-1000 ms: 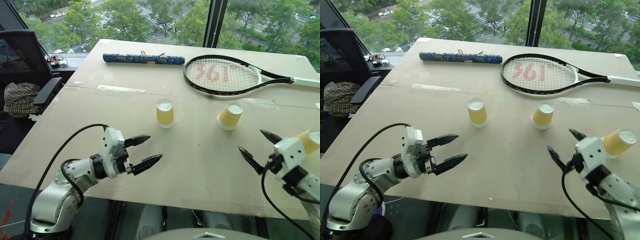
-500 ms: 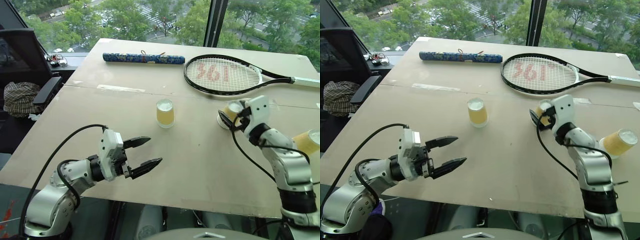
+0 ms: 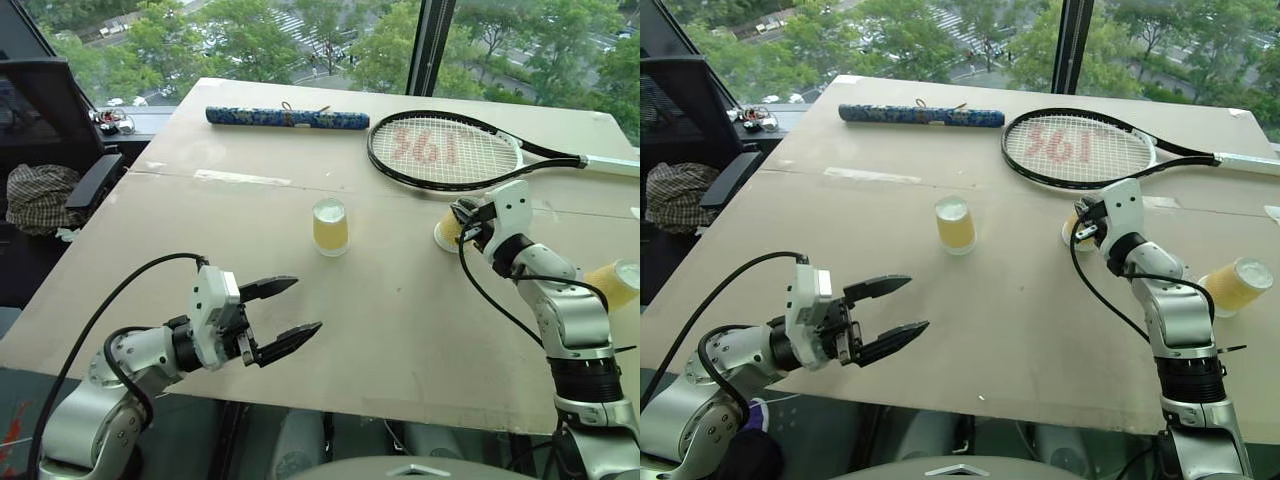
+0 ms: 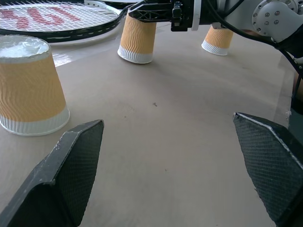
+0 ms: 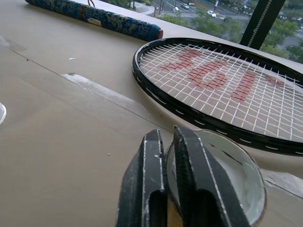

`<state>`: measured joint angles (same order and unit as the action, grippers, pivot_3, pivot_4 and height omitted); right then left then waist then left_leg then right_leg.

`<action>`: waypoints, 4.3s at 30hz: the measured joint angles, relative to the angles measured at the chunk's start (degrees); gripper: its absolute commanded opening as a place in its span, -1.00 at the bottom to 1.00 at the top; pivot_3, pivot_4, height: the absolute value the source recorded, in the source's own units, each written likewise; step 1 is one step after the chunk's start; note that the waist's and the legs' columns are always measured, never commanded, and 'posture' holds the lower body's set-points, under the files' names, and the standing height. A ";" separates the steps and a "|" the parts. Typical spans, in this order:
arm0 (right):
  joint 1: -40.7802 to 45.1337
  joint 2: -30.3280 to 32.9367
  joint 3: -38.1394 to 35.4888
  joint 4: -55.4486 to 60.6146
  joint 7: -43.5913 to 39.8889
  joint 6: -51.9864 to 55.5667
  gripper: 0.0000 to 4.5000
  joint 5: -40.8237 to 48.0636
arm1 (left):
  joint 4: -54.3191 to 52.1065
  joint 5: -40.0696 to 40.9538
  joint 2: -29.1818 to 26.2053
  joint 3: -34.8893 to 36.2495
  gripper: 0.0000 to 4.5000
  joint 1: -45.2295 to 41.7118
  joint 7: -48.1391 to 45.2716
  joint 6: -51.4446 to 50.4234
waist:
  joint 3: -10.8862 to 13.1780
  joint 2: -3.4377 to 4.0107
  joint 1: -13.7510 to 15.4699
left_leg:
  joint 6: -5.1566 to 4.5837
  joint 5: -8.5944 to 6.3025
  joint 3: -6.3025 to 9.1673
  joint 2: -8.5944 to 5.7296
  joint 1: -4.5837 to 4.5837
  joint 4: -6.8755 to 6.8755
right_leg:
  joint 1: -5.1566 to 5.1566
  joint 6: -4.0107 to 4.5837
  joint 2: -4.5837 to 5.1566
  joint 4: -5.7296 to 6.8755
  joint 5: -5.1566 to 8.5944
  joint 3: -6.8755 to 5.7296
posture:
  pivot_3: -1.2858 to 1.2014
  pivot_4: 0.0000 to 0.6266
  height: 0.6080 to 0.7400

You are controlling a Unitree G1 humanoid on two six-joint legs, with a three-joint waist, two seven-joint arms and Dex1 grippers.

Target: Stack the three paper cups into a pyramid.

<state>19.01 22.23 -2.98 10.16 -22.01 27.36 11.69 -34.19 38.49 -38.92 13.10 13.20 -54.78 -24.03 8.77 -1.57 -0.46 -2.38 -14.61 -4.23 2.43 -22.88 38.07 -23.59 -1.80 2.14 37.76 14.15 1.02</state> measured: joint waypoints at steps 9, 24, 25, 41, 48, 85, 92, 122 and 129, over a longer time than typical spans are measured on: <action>-1.22 1.99 -0.46 0.60 -2.62 -0.54 0.84 1.99 | 1.18 -0.03 -0.20 -0.01 1.00 -1.44 -0.42 0.74 | 0.04 0.05 -0.20 | -0.02 -0.01 -0.02 0.01 -0.04 -0.01 | -0.02 0.00 0.12 -0.05 0.00 0.00 | 0.03 -0.52 1.00; -1.21 0.64 -2.45 -2.75 3.72 -6.25 0.98 -3.15 | 1.16 -0.08 -0.14 -0.13 1.00 -1.66 1.03 0.88 | 0.12 0.15 -0.35 | -0.02 -0.01 -0.07 0.01 -0.07 -0.09 | -0.12 -0.01 -0.07 -0.05 0.00 0.05 | 0.03 -0.52 1.00; -1.19 0.31 -2.51 -2.99 3.76 -6.04 0.98 -3.03 | 1.16 -0.08 -0.14 -0.13 1.00 -1.62 1.03 0.91 | 0.11 0.15 -0.35 | -0.02 -0.01 -0.07 0.01 -0.07 -0.10 | -0.12 -0.01 -0.08 -0.05 0.00 0.05 | 0.03 -0.52 1.00; -4.37 2.38 -3.90 -2.75 -8.30 -4.52 0.00 7.67 | 1.32 -0.08 -0.16 1.64 1.00 1.04 -0.14 3.10 | 0.21 0.27 -0.11 | -0.02 -0.01 -0.02 0.00 -0.11 -0.24 | -0.14 -0.02 -0.03 -0.13 0.00 0.03 | 0.03 -0.52 1.00; -18.00 8.82 -0.52 11.76 -17.50 -3.41 0.00 10.80 | 6.65 -0.76 0.95 3.37 1.00 -0.14 1.21 3.99 | 0.23 0.20 -0.47 | -0.02 -0.01 -0.04 0.13 0.05 -0.35 | -0.12 -0.03 0.00 -0.13 0.01 0.02 | 0.03 -0.52 1.00; -42.23 13.14 -11.29 31.91 -22.58 -13.84 1.00 16.44 | 71.85 -24.89 14.34 -19.89 0.48 -57.11 -8.41 19.80 | 0.26 -0.08 0.83 | -0.04 0.00 0.13 -0.20 -0.19 0.07 | -0.02 -0.28 -0.37 -0.10 -0.12 -0.09 | 0.03 -0.52 1.00; -47.32 10.70 -13.71 34.95 -19.90 -13.97 1.00 17.55 | 69.00 -21.76 15.63 -19.92 0.21 -55.47 -18.84 18.61 | 0.26 -0.07 1.06 | -0.04 0.00 0.19 -0.07 -0.28 0.18 | -0.04 -0.27 -0.30 -0.08 -0.12 -0.13 | 0.03 -0.52 1.00; -56.90 9.99 -20.82 36.27 -20.33 -17.04 1.00 17.17 | 66.47 -28.75 24.59 -24.83 0.60 -53.99 -16.08 23.47 | 0.16 -0.03 1.30 | -0.10 -0.03 0.33 -0.17 -0.38 0.32 | 0.00 -0.27 -0.27 -0.06 -0.12 -0.22 | 0.03 -0.52 1.00; -55.05 8.80 -23.44 35.63 -18.50 -16.20 1.00 19.68 | 63.67 -27.95 24.37 -23.78 0.99 -52.98 -13.75 20.92 | 0.17 -0.02 1.13 | -0.09 -0.04 0.41 -0.13 -0.45 0.29 | -0.07 -0.28 -0.32 -0.06 -0.12 -0.27 | 0.03 -0.52 1.00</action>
<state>-36.04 31.02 -26.42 45.79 -40.51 11.15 31.37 29.48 10.54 -14.56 -10.68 -39.78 -68.53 -3.11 8.94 -1.59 0.67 -2.48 -14.65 -3.82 2.30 -23.33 38.36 -23.66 -2.08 1.82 37.70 14.03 0.76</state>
